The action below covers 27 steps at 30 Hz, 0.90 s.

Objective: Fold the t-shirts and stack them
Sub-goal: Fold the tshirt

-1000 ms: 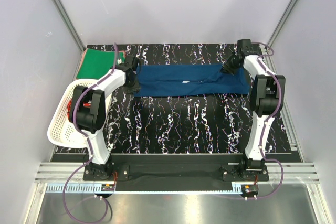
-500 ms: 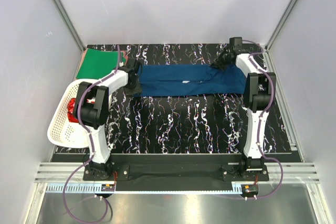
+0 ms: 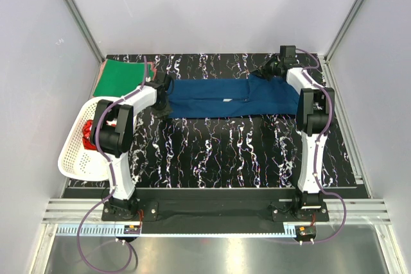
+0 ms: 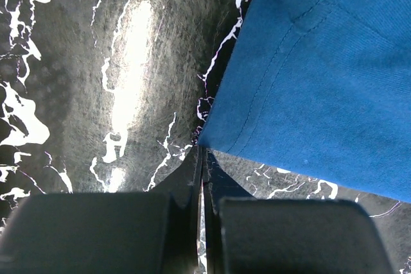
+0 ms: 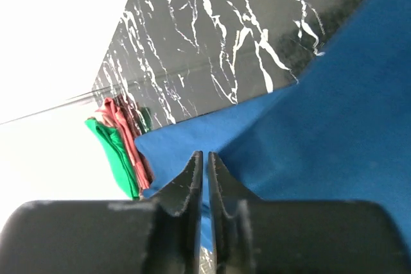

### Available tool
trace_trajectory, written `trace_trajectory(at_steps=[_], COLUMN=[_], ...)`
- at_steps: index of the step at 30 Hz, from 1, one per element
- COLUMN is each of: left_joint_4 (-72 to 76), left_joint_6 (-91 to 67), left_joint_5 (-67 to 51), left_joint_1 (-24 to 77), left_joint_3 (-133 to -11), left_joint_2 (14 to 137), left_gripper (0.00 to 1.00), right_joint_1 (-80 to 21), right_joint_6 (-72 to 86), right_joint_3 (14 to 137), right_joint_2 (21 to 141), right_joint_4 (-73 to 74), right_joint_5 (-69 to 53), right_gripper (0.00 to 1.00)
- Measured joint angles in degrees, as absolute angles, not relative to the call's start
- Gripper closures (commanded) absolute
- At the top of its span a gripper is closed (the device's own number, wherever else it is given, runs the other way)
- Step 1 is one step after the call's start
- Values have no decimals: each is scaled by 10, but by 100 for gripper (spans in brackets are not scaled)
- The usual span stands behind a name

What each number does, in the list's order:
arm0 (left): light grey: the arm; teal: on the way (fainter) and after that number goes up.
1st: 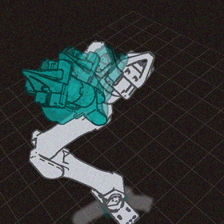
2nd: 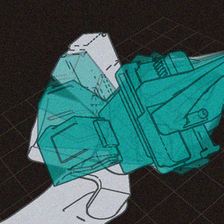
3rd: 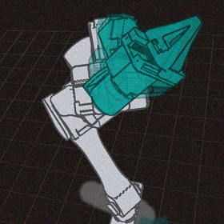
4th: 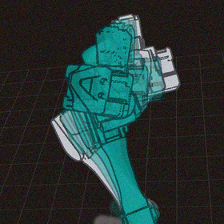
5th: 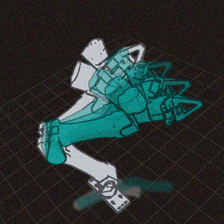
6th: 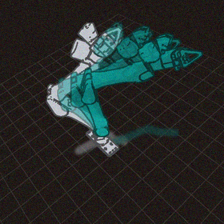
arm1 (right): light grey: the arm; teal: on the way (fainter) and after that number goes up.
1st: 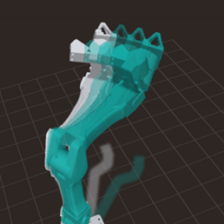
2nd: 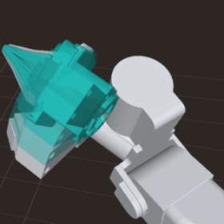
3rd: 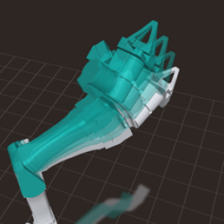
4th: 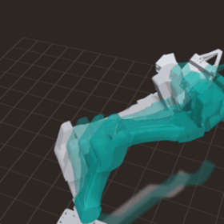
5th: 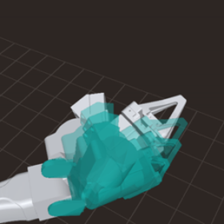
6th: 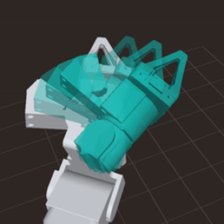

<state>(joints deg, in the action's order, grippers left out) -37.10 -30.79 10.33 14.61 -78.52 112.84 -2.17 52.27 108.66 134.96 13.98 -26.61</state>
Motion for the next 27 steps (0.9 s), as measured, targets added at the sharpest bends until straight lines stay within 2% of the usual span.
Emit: trace_trajectory(at_steps=[1,2,5,6,9,11,16,17,18,19,20,21,23,26,27], left_joint_4=[-372,-372,-374,-374,-371,-367,-382,-384,-389,-392,-393,-393,-389,-377,-373], left_joint_6=[-309,-309,-310,-311,-313,-313,-313,-313,-313,-312,-310,-306,-303,-299,-298], left_joint_5=[103,103,103,103,104,106,108,108,108,108,108,107,102,94,91], left_joint_1=[146,146,146,146,146,146,146,146,146,146,146,146,146,146,146], left_joint_3=[-785,-785,-785,-783,-779,-768,-755,-754,-754,-754,-754,-754,-754,-757,-757], left_joint_2=[1129,1129,1130,1130,1128,1120,1105,1101,1095,1088,1080,1071,1053,1043,1044], left_gripper=[100,100,100,100,100,100,100,100,97,89,71,64,57,55,52], right_joint_1=[-22,-22,-23,-23,-23,-22,-19,-18,-17,-16,-14,-10,-1,23,31], right_joint_6=[531,538,550,551,542,529,459,442,430,416,403,392,375,359,356], right_joint_3=[1087,1087,1086,1084,1081,1081,1068,1061,1055,1046,1033,1018,979,930,918], right_joint_2=[1351,1354,1362,1362,1363,1360,1320,1304,1291,1273,1255,1236,1199,1168,1166], right_joint_4=[133,128,116,116,125,145,262,288,307,327,342,354,364,372,372], right_joint_5=[-268,-271,-280,-282,-281,-277,-214,-197,-182,-163,-147,-131,-108,-88,-82], right_gripper=[80,70,61,54,47,48,66,67,69,70,71,71,71,73,74])
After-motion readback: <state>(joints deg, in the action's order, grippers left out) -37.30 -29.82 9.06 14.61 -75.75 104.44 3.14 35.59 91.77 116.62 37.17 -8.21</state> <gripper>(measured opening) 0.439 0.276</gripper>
